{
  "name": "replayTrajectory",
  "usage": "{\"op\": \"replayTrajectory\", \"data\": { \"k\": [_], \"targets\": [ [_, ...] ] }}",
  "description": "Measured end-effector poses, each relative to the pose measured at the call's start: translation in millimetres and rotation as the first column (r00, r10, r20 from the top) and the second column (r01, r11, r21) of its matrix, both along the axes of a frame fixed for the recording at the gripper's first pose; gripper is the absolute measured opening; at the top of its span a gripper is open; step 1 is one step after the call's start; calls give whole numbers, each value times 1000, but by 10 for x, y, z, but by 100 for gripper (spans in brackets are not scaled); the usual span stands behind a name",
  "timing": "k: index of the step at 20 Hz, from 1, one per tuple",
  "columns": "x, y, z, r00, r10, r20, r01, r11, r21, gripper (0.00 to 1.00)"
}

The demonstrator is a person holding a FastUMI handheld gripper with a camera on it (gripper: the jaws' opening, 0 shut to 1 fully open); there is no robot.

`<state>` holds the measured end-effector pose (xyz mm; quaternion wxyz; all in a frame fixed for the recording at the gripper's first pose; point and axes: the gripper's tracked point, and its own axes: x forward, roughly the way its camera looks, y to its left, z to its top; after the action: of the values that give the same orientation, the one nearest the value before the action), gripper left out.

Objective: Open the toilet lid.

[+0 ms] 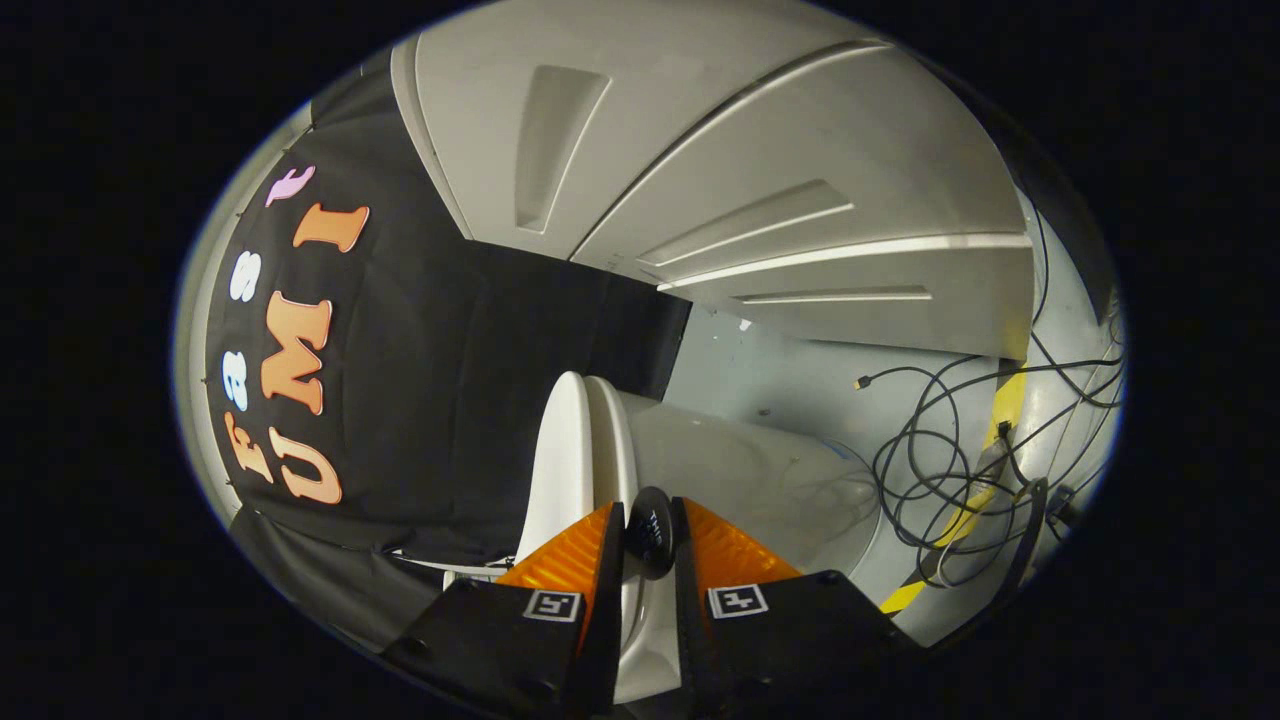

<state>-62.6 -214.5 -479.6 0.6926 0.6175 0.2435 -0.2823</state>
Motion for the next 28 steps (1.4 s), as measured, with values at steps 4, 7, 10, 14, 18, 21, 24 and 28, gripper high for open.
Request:
{"op": "replayTrajectory", "data": {
  "k": [4, 7, 10, 14, 18, 21, 24, 28],
  "targets": [
    [8, -6, 20, 1000, -1, -8, 1, 1000, 2, 24],
    [-19, -12, 109, 1000, -1, 27, 1, 1000, -2, 10],
    [41, -6, 101, 1000, -2, 28, 2, 1000, -8, 8],
    [95, -20, 156, 999, 32, 38, -28, 996, -89, 8],
    [169, -34, 277, 997, 42, 60, -35, 992, -123, 8],
    [263, -58, 440, 997, 38, 72, -26, 988, -153, 8],
    [360, -35, 625, 996, 47, 82, -31, 982, -189, 8],
    [538, -10, 871, 993, 94, 74, -71, 961, -268, 8]
  ]
}}
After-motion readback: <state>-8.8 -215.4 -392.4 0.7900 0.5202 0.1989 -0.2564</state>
